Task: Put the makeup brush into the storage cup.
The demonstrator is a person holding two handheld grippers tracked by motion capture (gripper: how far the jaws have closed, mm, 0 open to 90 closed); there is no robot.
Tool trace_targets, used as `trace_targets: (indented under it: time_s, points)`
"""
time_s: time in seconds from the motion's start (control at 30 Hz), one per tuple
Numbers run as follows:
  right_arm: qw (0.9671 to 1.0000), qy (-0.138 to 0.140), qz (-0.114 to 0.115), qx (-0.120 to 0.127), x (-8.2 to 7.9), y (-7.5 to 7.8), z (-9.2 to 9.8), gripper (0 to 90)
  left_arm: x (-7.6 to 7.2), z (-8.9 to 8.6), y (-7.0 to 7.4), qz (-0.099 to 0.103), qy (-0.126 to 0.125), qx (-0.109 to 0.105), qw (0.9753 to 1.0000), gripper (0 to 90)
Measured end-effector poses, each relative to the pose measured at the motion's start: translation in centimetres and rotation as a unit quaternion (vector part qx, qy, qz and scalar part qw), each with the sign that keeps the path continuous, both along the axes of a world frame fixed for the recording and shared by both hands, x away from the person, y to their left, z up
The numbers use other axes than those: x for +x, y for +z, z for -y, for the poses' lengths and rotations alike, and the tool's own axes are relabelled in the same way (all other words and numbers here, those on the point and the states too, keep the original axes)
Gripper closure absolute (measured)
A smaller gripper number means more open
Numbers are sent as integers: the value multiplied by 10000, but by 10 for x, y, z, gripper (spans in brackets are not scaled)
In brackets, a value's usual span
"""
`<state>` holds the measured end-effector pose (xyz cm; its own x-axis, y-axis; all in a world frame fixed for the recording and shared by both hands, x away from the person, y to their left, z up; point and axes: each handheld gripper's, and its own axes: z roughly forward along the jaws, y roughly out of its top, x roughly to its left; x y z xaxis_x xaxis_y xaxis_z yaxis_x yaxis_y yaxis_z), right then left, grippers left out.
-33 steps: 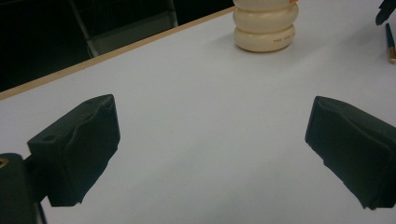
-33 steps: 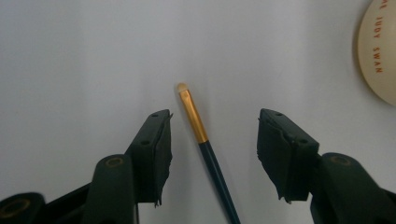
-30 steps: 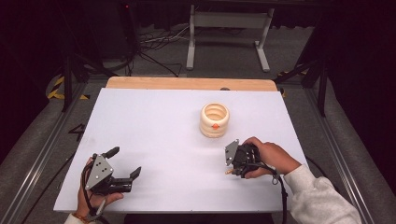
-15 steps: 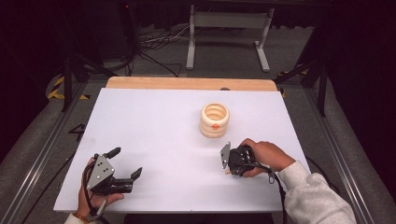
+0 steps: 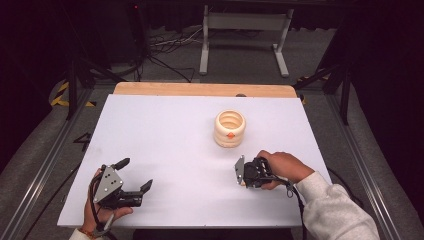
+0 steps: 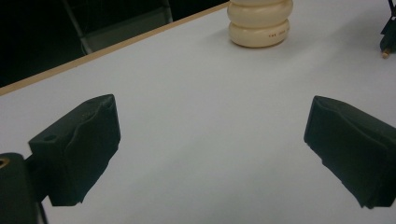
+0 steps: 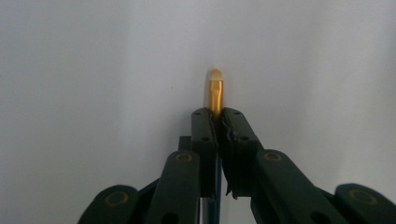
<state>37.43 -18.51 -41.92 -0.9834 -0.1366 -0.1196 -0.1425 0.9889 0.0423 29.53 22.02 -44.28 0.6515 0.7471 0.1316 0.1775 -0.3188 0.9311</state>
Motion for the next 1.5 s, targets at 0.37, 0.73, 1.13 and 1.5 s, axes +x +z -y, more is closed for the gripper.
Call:
trace_targets:
  time_s: [0.37,0.73,1.13,1.5]
  points:
    - [10000,75,32,54,-3,0,2,846,0,0,-1,-27,1,-1,10000,47]
    - [9998,68,101,172,-4,3,6,846,1,1,-1,-12,2,33,10000,49]
    - [9957,-152,313,861,-4,20,25,850,1,1,-1,-30,8,18,10000,50]
    - [9826,-411,643,1694,-3,35,46,851,0,0,0,-32,11,7,10000,50]
